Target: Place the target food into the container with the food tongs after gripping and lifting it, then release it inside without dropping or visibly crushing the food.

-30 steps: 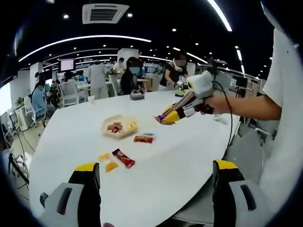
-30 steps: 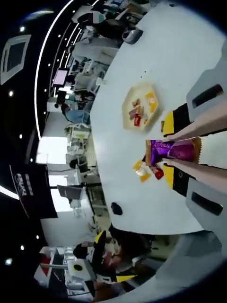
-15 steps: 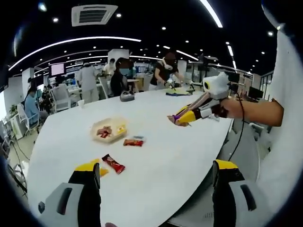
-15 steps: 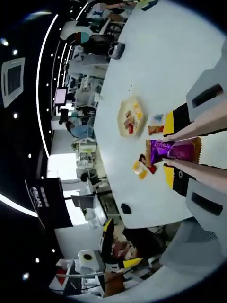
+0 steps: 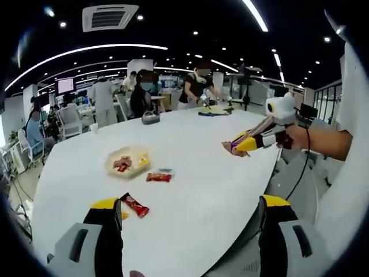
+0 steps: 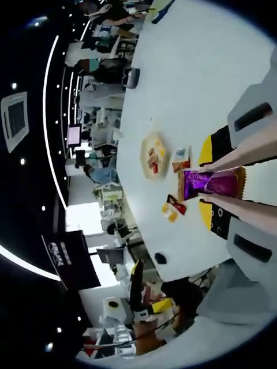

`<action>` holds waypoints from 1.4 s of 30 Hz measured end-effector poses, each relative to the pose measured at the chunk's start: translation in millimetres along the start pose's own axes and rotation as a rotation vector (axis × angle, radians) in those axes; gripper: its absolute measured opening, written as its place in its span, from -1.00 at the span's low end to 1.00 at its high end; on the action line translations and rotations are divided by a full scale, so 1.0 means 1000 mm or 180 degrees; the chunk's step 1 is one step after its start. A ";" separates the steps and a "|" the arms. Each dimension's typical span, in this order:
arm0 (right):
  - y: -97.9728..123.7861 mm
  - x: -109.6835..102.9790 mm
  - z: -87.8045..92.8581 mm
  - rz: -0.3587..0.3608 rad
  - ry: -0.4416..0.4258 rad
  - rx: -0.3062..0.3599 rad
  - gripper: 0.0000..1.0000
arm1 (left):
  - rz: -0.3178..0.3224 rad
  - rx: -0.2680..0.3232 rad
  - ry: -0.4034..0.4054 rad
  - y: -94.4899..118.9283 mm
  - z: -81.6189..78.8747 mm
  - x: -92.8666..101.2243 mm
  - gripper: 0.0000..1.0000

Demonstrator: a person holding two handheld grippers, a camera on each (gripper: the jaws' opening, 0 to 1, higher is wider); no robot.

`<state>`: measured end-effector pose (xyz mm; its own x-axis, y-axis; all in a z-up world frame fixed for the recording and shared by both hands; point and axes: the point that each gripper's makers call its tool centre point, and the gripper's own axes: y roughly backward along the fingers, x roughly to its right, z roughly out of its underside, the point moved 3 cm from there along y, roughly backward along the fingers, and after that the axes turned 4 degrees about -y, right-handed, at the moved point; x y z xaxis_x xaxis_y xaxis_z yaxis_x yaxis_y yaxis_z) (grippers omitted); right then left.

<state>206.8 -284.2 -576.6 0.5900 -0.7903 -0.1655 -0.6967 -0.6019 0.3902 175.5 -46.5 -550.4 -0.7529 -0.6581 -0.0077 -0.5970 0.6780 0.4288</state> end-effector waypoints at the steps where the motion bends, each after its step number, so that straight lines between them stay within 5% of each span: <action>1: 0.000 0.000 -0.001 0.0013 -0.0019 0.0026 -0.60 | 0.0004 0.0001 -0.0003 0.000 0.000 0.000 0.99; 20: -0.034 0.005 -0.024 0.0055 -0.0073 0.0047 -0.59 | -0.0044 -0.0014 0.0061 0.013 0.013 -0.021 0.99; 42: -0.093 0.004 -0.082 0.0510 -0.0099 0.0082 -0.59 | 0.0336 0.0169 -0.0001 0.026 0.008 -0.114 0.99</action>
<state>307.2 -221.7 -538.9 0.4579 -0.8793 -0.1313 -0.7913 -0.4704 0.3906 243.7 49.1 -545.7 -0.8124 -0.5821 0.0347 -0.5284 0.7599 0.3787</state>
